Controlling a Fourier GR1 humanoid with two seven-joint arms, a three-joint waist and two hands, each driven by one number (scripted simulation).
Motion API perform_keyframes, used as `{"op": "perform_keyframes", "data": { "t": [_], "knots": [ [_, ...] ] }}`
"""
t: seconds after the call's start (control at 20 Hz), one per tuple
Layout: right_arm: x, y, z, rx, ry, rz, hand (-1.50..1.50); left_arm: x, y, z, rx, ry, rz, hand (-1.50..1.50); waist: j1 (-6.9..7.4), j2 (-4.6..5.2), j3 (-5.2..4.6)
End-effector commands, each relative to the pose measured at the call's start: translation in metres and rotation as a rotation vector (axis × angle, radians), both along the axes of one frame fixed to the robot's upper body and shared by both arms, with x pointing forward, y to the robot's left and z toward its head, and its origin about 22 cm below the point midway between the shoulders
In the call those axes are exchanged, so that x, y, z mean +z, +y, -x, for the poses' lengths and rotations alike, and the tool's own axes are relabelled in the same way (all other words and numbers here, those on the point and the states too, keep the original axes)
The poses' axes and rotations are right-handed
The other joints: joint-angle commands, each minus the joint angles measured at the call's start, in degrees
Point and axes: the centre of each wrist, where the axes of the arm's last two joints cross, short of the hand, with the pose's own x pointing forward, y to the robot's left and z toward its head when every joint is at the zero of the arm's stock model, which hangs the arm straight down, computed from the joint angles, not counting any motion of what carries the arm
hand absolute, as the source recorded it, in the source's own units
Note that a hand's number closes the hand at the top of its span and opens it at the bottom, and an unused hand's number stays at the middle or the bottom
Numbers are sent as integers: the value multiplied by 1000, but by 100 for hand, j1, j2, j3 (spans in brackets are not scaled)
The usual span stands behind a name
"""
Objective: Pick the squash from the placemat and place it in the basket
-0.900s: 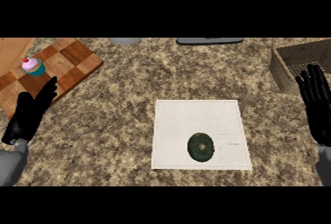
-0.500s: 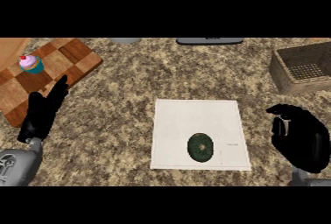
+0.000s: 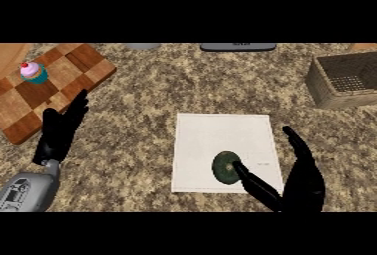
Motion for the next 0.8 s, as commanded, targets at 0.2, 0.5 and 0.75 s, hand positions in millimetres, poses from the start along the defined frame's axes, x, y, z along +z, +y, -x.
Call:
{"op": "perform_keyframes", "data": {
  "t": [0.2,0.5,0.75],
  "knots": [
    [-45,-57,90,-274,410,398,-150,-3,-9,4,19,-2,-1,0,-177,23,-65],
    [-31,-65,151,-65,732,544,-150,5,-9,-3,19,-25,-5,0,-55,120,-70],
    [26,-49,164,-13,816,581,-150,-6,-14,9,-19,-15,0,0,123,88,-39]
  ]
}}
